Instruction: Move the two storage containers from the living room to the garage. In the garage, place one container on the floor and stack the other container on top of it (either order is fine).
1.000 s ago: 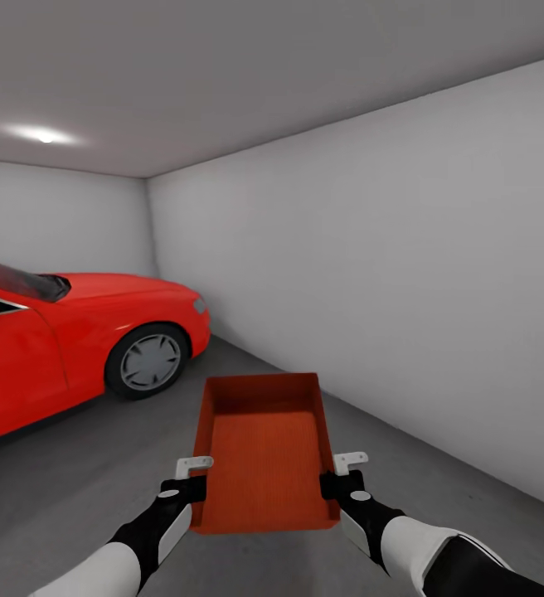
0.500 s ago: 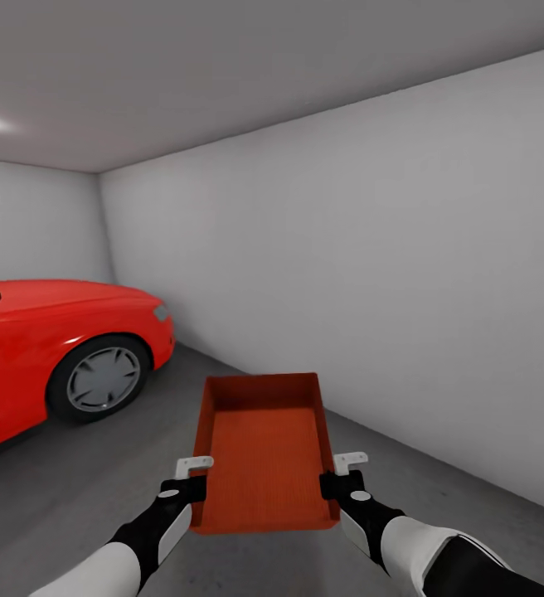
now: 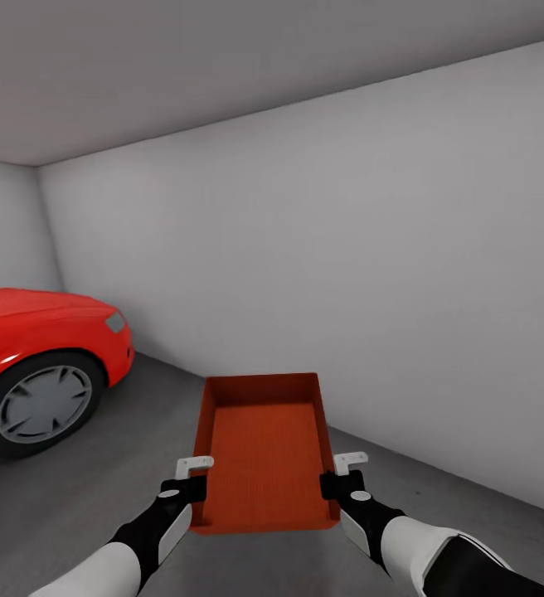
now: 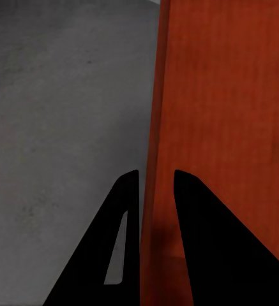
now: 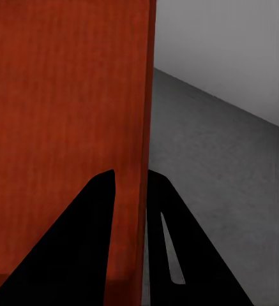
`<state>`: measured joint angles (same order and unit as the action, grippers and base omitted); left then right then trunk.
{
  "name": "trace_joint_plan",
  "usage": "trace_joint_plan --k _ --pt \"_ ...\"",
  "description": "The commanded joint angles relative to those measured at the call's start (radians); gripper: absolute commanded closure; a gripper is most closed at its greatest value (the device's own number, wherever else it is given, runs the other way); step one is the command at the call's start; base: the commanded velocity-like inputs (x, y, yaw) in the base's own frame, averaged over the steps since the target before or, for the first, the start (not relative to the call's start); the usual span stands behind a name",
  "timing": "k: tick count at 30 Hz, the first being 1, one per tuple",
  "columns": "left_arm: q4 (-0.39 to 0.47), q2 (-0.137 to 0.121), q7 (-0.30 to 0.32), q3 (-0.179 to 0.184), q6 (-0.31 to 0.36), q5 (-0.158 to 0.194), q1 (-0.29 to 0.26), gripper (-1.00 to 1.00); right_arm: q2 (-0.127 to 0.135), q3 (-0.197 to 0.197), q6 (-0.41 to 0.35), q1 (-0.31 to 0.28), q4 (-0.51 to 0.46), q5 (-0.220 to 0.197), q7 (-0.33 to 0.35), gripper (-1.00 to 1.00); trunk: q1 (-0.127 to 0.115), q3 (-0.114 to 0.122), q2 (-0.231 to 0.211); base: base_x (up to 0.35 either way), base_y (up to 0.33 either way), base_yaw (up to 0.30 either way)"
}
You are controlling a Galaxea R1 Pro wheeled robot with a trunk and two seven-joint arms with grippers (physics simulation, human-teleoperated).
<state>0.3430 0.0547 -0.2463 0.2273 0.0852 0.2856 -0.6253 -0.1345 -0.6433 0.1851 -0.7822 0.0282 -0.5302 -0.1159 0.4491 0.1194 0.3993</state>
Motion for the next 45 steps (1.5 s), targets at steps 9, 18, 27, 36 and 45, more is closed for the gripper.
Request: trace_joint_plan --k 9,18,27,36,45 --pt "0.005 -0.004 -0.06 -0.037 -0.024 -0.016 -0.001 1.0 -0.001 0.036 0.002 0.0 0.002 0.001 0.053 1.0 0.001 0.0 0.001 0.321 0.0 -0.25" --pt "0.005 -0.004 -0.06 -0.037 -0.024 -0.016 -0.001 1.0 -0.001 0.036 0.002 0.0 0.002 0.001 0.053 1.0 0.001 0.0 0.001 0.232 0.0 -0.25" --pt "0.005 -0.005 -0.06 -0.037 -0.024 -0.016 -0.001 1.0 -0.001 0.036 0.002 0.0 0.002 0.001 0.053 1.0 0.001 0.0 0.001 0.008 0.0 -0.25" --pt "0.006 -0.004 -0.06 -0.037 -0.024 -0.016 -0.001 1.0 -0.001 0.036 0.002 0.0 0.002 0.001 0.053 1.0 0.001 0.0 0.001 0.0 0.0 -0.25" --pt "0.006 -0.004 -0.06 -0.036 -0.024 -0.016 -0.001 1.0 0.0 0.036 0.002 0.0 0.002 0.001 0.053 1.0 0.001 0.0 0.001 0.0 0.0 -0.25"
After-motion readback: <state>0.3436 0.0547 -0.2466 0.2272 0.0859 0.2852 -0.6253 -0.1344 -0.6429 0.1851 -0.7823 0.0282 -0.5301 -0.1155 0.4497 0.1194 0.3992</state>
